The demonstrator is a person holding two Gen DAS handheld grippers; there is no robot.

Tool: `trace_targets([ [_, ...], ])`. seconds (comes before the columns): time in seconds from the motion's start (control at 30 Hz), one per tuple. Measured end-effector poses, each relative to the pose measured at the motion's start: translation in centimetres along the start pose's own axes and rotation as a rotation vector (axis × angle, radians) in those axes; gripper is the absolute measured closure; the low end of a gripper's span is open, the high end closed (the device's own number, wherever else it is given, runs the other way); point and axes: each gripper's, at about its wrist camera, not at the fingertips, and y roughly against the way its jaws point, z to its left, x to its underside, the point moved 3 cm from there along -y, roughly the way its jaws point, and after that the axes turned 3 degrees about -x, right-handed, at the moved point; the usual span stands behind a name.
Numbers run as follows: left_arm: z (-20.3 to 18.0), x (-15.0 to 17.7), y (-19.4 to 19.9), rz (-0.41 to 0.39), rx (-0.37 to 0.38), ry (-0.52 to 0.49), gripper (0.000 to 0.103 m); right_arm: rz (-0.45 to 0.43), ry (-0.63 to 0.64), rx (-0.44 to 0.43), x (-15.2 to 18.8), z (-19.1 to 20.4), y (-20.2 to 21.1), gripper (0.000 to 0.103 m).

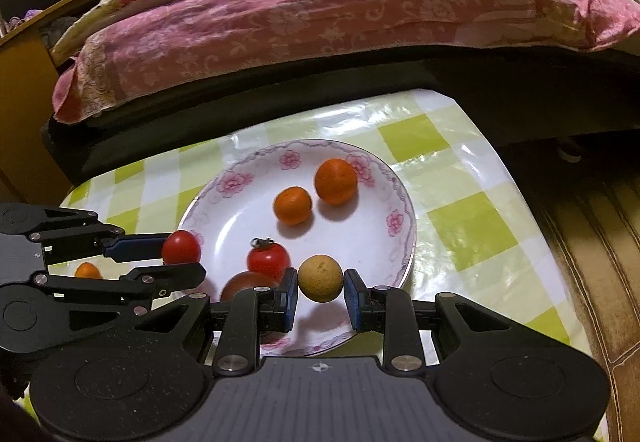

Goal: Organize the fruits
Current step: 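Carry the cherry tomato and brown fruit toward the plate with both tools, then open both tools to drop the cherry tomato and brown fruit onto the plate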

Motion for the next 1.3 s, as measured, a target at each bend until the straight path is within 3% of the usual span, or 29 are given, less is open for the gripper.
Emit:
trace_targets([
  [0.9, 0.4, -0.6, -0.5, -0.001, -0.014, 0.043, 0.067, -0.027, -0.005, -0.014, -0.5, -0.5, -0.5, 0.079],
  [1.3, 1.1, -0.1, 1.5, -0.019, -0.028, 0.044, 0.064, -0.05, -0.004, -0.03, -0.4, -0.4, 0.9, 0.078],
])
